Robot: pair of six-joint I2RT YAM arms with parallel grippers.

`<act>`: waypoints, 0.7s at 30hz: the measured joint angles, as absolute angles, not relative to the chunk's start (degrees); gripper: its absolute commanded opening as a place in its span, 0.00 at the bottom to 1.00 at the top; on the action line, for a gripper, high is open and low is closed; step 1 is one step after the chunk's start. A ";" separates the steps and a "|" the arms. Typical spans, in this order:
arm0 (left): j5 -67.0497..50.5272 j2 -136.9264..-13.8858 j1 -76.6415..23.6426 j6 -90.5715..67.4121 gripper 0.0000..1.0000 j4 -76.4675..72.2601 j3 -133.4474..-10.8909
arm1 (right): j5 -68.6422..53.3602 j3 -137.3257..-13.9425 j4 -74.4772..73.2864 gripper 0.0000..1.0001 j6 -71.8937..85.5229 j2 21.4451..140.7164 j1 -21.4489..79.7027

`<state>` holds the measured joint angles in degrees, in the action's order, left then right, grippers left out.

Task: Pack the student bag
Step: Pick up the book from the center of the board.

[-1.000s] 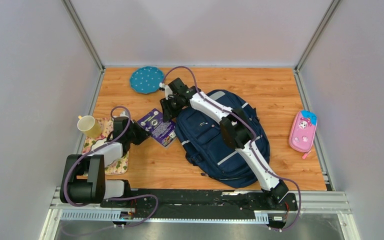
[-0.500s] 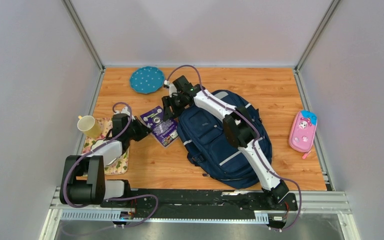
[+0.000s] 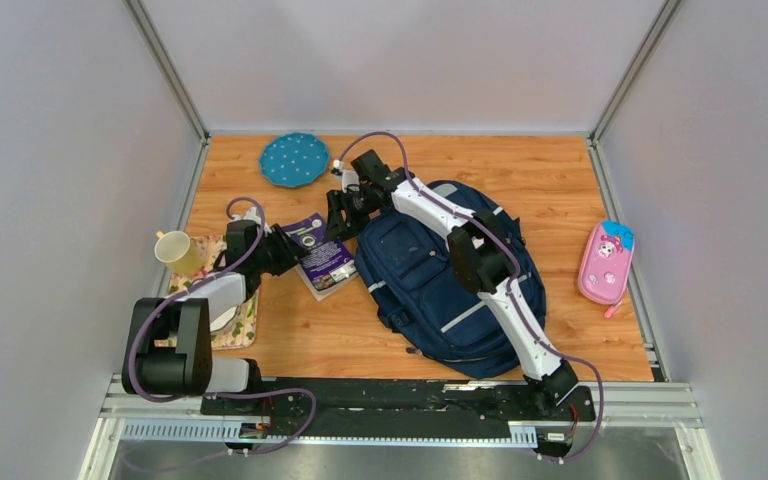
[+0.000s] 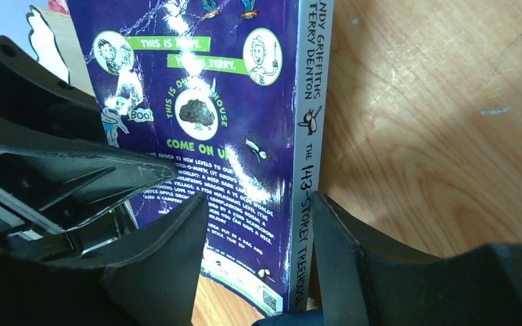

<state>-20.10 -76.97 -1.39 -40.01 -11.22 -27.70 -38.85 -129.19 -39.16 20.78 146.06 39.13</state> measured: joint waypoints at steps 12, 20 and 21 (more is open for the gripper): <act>-21.32 -76.60 -1.34 -41.91 0.00 -12.14 -27.51 | -40.05 -129.14 -38.50 0.83 23.07 145.93 39.22; -23.79 -65.06 -1.76 -36.88 0.00 -0.99 -37.43 | -41.54 -124.27 -31.16 0.92 27.94 135.00 37.60; -24.23 -63.86 -1.78 -36.56 0.00 -0.71 -38.85 | -41.85 -121.84 -29.36 0.92 28.27 131.48 37.15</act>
